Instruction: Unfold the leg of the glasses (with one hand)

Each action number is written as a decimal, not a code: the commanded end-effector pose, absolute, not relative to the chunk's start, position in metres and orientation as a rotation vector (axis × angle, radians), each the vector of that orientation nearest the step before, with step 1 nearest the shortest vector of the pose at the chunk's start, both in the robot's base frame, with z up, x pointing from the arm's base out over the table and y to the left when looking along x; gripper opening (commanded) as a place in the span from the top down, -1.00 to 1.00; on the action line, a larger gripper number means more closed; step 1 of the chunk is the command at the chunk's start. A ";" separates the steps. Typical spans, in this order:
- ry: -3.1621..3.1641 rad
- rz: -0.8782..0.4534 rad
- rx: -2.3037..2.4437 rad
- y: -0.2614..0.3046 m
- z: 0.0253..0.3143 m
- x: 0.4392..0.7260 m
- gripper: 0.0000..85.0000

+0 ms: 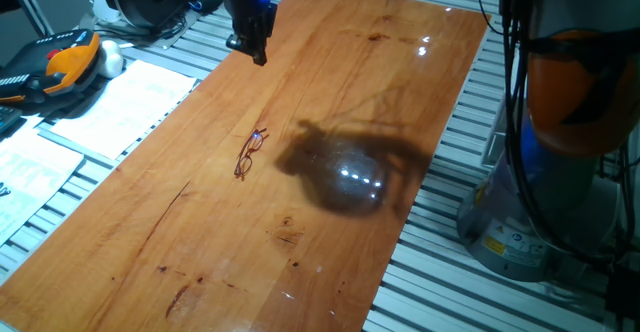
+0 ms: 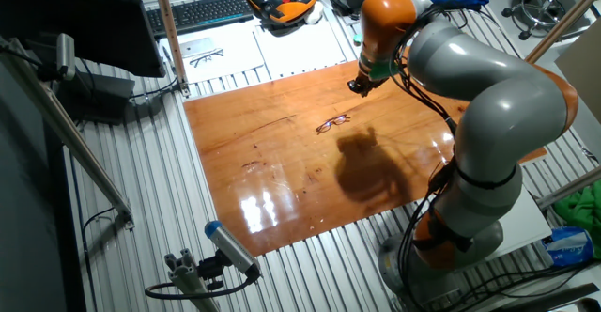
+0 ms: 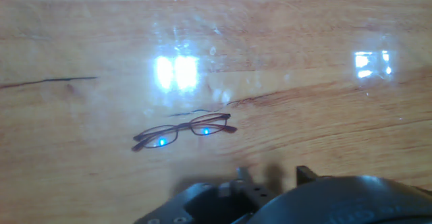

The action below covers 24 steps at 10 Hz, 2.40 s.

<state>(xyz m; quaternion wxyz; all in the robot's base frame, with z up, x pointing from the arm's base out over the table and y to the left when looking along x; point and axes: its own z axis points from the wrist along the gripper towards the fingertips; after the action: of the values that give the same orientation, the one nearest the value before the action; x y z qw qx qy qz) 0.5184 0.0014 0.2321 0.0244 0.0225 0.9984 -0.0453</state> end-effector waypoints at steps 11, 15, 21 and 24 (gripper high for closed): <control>3.050 -0.061 0.440 0.024 0.185 0.545 1.00; 3.001 -0.058 0.651 0.039 0.175 0.544 1.00; 2.908 -0.060 0.912 0.060 0.158 0.540 1.00; 2.890 0.024 1.025 0.063 0.150 0.542 1.00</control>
<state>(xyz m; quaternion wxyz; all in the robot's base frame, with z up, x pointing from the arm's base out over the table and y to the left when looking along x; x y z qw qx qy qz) 0.5421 0.0630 0.1486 0.0382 0.3354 0.9413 0.0062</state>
